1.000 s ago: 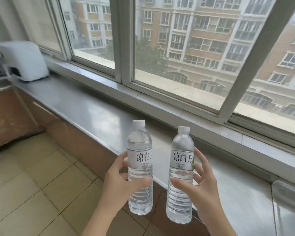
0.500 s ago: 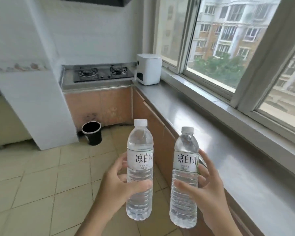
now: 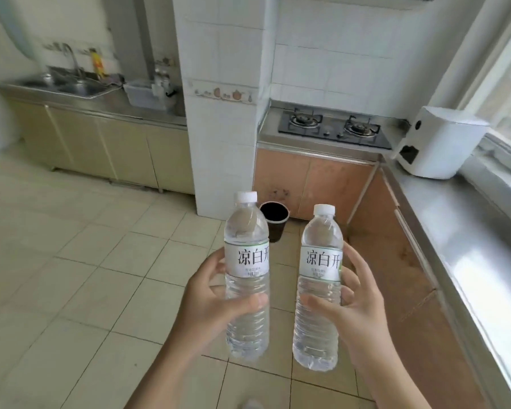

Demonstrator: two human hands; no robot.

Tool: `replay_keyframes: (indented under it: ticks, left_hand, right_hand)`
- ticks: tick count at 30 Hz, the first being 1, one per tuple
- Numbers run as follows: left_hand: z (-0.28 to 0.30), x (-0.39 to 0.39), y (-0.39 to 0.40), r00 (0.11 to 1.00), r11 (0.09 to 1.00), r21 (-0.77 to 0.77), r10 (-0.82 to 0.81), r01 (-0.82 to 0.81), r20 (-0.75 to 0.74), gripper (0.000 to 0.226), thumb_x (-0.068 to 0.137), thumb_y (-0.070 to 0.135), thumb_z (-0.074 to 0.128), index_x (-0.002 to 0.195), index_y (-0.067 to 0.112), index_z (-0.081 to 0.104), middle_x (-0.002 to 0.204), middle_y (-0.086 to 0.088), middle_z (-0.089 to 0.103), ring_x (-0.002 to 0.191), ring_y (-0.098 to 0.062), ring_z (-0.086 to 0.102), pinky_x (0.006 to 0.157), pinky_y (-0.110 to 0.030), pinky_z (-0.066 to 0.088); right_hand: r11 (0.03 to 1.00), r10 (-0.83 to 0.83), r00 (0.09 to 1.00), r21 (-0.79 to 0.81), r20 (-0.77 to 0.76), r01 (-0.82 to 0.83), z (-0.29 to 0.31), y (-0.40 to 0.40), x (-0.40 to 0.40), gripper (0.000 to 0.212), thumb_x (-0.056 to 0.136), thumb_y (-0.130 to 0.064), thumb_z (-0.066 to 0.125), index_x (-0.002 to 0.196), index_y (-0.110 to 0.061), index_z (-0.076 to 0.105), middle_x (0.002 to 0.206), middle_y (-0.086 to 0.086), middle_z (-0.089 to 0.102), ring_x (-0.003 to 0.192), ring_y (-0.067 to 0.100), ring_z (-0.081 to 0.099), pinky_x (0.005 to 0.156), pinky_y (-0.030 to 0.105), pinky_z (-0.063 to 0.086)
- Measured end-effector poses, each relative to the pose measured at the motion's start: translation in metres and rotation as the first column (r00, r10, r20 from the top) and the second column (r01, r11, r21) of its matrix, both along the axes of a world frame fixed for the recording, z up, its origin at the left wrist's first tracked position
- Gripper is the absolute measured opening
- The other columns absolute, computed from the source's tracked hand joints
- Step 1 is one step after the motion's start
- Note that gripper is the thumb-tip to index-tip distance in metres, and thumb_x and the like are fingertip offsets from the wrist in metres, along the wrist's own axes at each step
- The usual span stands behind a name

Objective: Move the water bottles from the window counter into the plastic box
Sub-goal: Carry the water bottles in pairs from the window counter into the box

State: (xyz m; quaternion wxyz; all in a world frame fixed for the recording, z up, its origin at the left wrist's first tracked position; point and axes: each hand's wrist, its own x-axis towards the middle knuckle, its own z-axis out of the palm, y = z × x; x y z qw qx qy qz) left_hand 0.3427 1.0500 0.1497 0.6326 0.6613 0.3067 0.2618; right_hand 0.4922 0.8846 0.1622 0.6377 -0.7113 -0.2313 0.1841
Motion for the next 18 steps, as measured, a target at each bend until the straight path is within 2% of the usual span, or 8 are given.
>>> replay_keyframes:
  ticks: [2,6,9,12,16,18]
  left_hand:
    - [0.002,0.012,0.026,0.997,0.997,-0.01,0.076,-0.076,-0.004,0.081,0.042,0.031,0.09,0.118,0.042,0.062,0.115,0.009,0.069,0.086,-0.014,0.075,0.075,-0.032,0.059]
    - [0.003,0.034,0.077,0.976,0.976,-0.034,0.217,-0.217,-0.014,0.078,0.044,0.03,0.091,0.116,0.042,0.064,0.117,0.009,0.069,0.087,-0.013,0.075,0.084,-0.041,0.06]
    - [-0.001,0.047,0.115,0.947,0.946,-0.053,0.322,-0.321,0.003,0.072,0.045,0.025,0.091,0.11,0.043,0.067,0.115,0.008,0.071,0.088,-0.015,0.075,0.08,-0.036,0.061]
    - [-0.004,0.053,0.153,0.917,0.915,-0.063,0.399,-0.399,-0.011,0.073,0.043,0.028,0.092,0.109,0.048,0.066,0.114,0.011,0.071,0.092,-0.017,0.074,0.086,-0.045,0.059]
    - [-0.008,0.06,0.212,0.88,0.878,-0.056,0.475,-0.475,-0.018,0.078,0.043,0.034,0.093,0.113,0.051,0.062,0.117,0.015,0.069,0.096,-0.015,0.072,0.091,-0.051,0.056]
    - [-0.01,0.064,0.247,0.867,0.865,-0.05,0.498,-0.499,-0.025,0.081,0.042,0.037,0.093,0.115,0.049,0.062,0.118,0.014,0.069,0.098,-0.017,0.072,0.092,-0.052,0.055]
  right_hand:
    - [0.998,0.066,0.998,-0.001,-0.002,-0.066,0.0,0.036,0.023,0.097,0.057,0.003,0.087,0.129,-0.048,0.046,0.107,0.001,0.069,0.089,0.022,0.071,0.08,0.055,0.056]
    - [0.985,0.171,0.985,-0.028,-0.001,-0.171,0.0,0.108,0.068,0.098,0.057,0.002,0.088,0.127,-0.051,0.046,0.104,-0.004,0.07,0.092,0.018,0.07,0.084,0.053,0.055]
    - [0.97,0.241,0.97,-0.044,0.017,-0.24,0.002,0.16,0.093,0.099,0.056,-0.001,0.089,0.13,-0.049,0.044,0.105,-0.005,0.07,0.095,0.017,0.069,0.087,0.05,0.054]
    - [0.955,0.295,0.956,-0.039,-0.001,-0.295,-0.001,0.211,0.11,0.1,0.057,0.001,0.088,0.131,-0.048,0.044,0.103,-0.011,0.07,0.093,0.011,0.068,0.087,0.045,0.054]
    - [0.926,0.377,0.925,-0.019,-0.038,-0.378,-0.01,0.286,0.123,0.1,0.055,0.002,0.089,0.126,-0.055,0.045,0.117,-0.006,0.065,0.103,0.016,0.066,0.089,0.049,0.052]
    - [0.912,0.409,0.911,0.005,-0.049,-0.41,-0.015,0.328,0.128,0.1,0.055,0.004,0.088,0.123,-0.055,0.047,0.119,-0.004,0.065,0.101,0.015,0.067,0.085,0.045,0.054]
